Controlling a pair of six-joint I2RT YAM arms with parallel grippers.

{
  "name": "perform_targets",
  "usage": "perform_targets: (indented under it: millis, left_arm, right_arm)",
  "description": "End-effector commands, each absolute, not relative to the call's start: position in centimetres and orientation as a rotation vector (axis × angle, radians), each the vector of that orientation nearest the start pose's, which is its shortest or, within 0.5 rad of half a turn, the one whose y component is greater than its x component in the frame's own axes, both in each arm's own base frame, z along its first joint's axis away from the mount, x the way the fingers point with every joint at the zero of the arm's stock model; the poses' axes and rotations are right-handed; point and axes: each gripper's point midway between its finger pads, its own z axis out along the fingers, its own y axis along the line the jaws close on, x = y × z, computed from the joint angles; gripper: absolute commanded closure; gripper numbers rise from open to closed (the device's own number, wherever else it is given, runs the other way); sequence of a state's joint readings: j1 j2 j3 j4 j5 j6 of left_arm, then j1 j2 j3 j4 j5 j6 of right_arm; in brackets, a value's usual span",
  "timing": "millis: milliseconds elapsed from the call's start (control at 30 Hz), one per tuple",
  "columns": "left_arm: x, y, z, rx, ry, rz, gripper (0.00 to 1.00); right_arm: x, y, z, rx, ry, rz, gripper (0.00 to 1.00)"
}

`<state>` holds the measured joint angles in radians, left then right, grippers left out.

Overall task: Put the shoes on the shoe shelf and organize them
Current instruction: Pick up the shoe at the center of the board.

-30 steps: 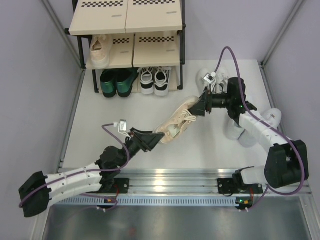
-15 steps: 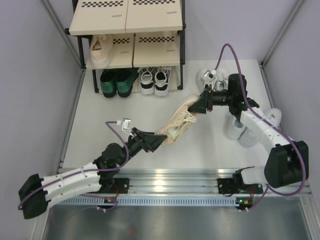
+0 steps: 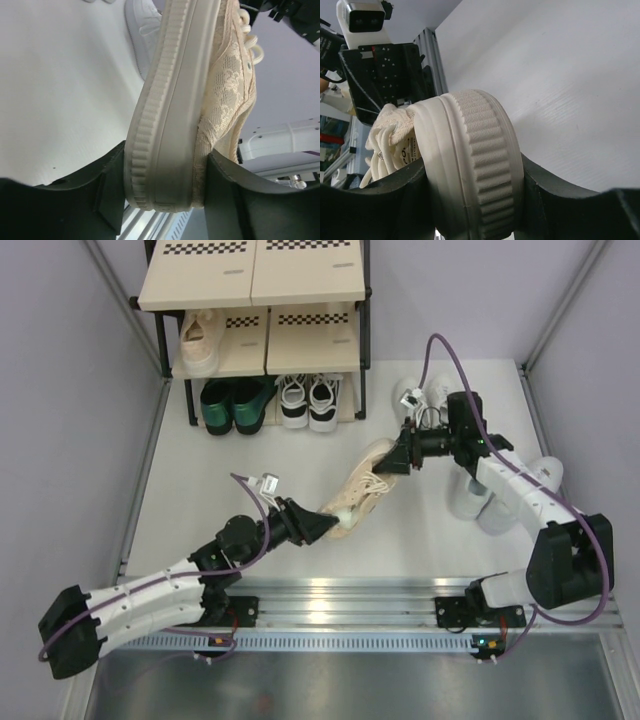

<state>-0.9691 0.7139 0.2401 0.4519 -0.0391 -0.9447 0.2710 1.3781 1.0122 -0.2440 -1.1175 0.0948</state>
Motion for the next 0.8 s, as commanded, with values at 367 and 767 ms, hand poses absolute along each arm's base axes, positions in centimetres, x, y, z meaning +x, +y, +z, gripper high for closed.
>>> perform_targets:
  millis: [367,767]
  left_arm:
    - [16.3,-26.4,22.5,-0.114,1.622,-1.515,1.00]
    - [17.9,-21.5,23.2,-0.315,1.526,-1.429,1.00]
  right_arm:
    - [26.2,24.7,24.9,-1.012,1.820,1.316,0.48]
    - [31.0,18.6,27.8,-0.889,1.828,0.928,0.01]
